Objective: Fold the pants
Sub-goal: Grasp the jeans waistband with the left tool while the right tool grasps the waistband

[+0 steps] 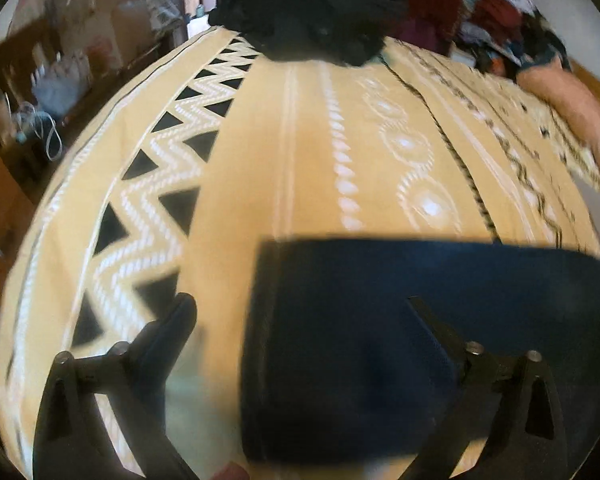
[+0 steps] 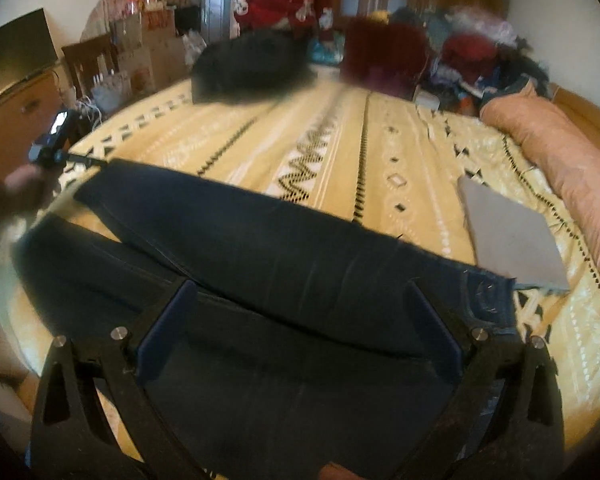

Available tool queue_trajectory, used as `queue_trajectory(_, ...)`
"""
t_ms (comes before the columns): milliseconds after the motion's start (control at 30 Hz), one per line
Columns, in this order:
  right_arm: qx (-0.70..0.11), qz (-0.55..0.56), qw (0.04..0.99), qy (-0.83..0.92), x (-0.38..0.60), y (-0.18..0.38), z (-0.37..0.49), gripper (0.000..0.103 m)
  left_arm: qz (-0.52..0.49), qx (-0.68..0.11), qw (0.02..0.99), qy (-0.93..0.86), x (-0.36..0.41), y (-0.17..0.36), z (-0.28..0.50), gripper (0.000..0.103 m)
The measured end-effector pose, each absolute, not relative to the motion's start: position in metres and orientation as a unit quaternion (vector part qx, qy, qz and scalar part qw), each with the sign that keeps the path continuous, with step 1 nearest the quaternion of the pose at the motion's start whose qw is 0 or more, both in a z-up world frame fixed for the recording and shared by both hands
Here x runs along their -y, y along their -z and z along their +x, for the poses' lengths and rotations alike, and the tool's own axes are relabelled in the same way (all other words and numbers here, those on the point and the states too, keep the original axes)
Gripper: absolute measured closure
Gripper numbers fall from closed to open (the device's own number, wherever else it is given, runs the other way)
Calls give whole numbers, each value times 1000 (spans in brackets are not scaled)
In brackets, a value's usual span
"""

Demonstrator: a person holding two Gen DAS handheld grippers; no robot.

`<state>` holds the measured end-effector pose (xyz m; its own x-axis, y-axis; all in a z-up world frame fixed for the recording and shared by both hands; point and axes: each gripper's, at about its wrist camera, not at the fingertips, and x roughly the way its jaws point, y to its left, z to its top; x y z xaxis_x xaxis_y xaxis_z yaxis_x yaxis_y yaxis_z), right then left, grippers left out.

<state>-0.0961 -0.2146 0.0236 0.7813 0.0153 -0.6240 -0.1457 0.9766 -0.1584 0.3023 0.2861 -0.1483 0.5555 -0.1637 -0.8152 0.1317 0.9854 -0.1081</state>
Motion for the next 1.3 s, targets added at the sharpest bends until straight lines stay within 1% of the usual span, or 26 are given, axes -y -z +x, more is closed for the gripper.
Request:
queue_trajectory(67,-341,-97,934,-43,214,-15,-88,0,-36,-477,873,99,-291,155,316,5)
queue_trajectory(100,-347,-96,932,-45,213,-10,-83,0,-48,-487,865,111,-294,162,323,13)
queue_trajectory(133,-351,-95,930,-46,212,-7,-80,0,-54,-498,857,122,-296,170,329,28)
queue_trajectory(200,-357,-94,928,-52,207,-1,-76,0,-51,-509,851,122,-298,180,334,34)
queue_trajectory(333,-361,-98,925,-64,196,8,-67,0,-83,-499,851,140,-306,181,340,34)
queue_trajectory(467,-363,-99,924,-71,191,13,-63,0,-65,-495,853,149,-296,184,340,34)
queue_trajectory(500,-364,-96,924,-73,192,13,-64,0,-64,-492,855,151,-295,183,339,46)
queue_trajectory(533,-364,-93,924,-73,193,14,-63,0,-69,-488,857,149,-294,181,339,71)
queue_trajectory(567,-365,-89,924,-73,195,16,-62,0,-83,-485,858,149,-296,179,340,85)
queue_trajectory(600,-368,-84,923,-72,199,17,-61,0,-99,-482,857,153,-297,179,339,85)
queue_trajectory(667,-372,-76,922,-70,206,18,-60,0,-87,-476,863,147,-293,181,337,85)
queue_trajectory(767,-370,-64,925,-61,226,12,-64,2,-97,-469,867,141,-294,181,335,85)
queue_trajectory(867,-366,-28,930,-32,285,0,-70,3,-101,-464,869,140,-296,180,334,85)
queue_trajectory(900,-365,-15,931,-9,312,-3,-71,7,-102,-463,869,141,-296,180,333,85)
queue_trajectory(967,-361,18,932,30,373,-8,-73,11,-101,-462,870,142,-296,180,333,85)
queue_trajectory(1033,-364,37,928,67,436,-8,-67,34,-99,-462,870,141,-296,181,333,85)
queue_trajectory(1067,-371,37,925,79,456,-7,-62,37,-100,-463,870,139,-296,182,332,85)
queue_trajectory(1200,-426,40,897,111,550,17,-8,37,-109,-462,869,140,-299,182,331,85)
queue_trajectory(1300,-453,73,883,102,587,38,26,36,-112,-463,868,140,-300,181,331,85)
